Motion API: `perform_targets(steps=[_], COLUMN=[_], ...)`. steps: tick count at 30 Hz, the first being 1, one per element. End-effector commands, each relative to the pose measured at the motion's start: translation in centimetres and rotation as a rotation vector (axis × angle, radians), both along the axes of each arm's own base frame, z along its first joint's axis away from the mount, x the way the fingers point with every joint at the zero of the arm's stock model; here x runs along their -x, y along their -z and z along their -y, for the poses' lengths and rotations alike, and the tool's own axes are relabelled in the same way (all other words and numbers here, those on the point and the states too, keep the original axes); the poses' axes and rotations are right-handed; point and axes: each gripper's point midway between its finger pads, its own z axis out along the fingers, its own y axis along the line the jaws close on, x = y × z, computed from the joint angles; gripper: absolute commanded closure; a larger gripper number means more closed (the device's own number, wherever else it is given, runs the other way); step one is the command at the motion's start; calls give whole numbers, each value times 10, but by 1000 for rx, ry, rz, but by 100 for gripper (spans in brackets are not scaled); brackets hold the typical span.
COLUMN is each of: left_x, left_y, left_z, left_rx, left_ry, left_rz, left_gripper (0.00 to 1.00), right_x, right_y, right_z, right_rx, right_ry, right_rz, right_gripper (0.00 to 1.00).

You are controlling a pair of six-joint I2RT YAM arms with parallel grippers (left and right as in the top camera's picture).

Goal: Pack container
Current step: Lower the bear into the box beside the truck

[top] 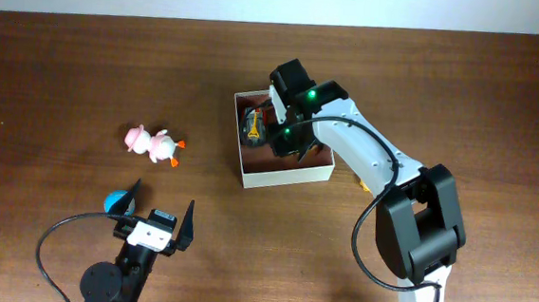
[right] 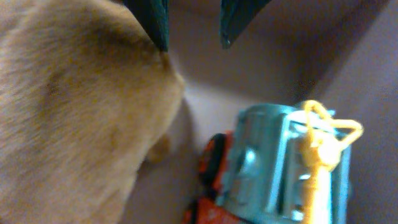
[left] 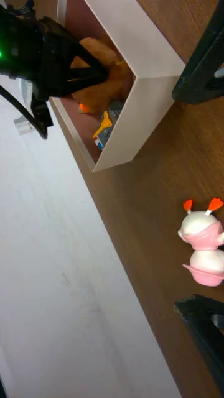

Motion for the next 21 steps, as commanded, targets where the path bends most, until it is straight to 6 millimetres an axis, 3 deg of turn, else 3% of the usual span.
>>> perform_targets(steps=[1, 5, 11, 21], left_x=[0, 0, 0, 0], left_y=[1, 1, 1, 1], left_z=[-1, -1, -1, -1], left_rx=[-5, -5, -5, -5], left_ry=[-7, -7, -7, -7], left_rz=[1, 1, 1, 1], left_gripper=[0, 0, 0, 0], right_x=[16, 26, 33, 23], right_y=[-12, -17, -18, -26], right_z=[-22, -42, -54, -70], right_rx=[-80, -133, -145, -241], right_ry=[24, 9, 53, 189], right_rz=[-40, -69, -86, -104], right_gripper=[78, 77, 77, 77])
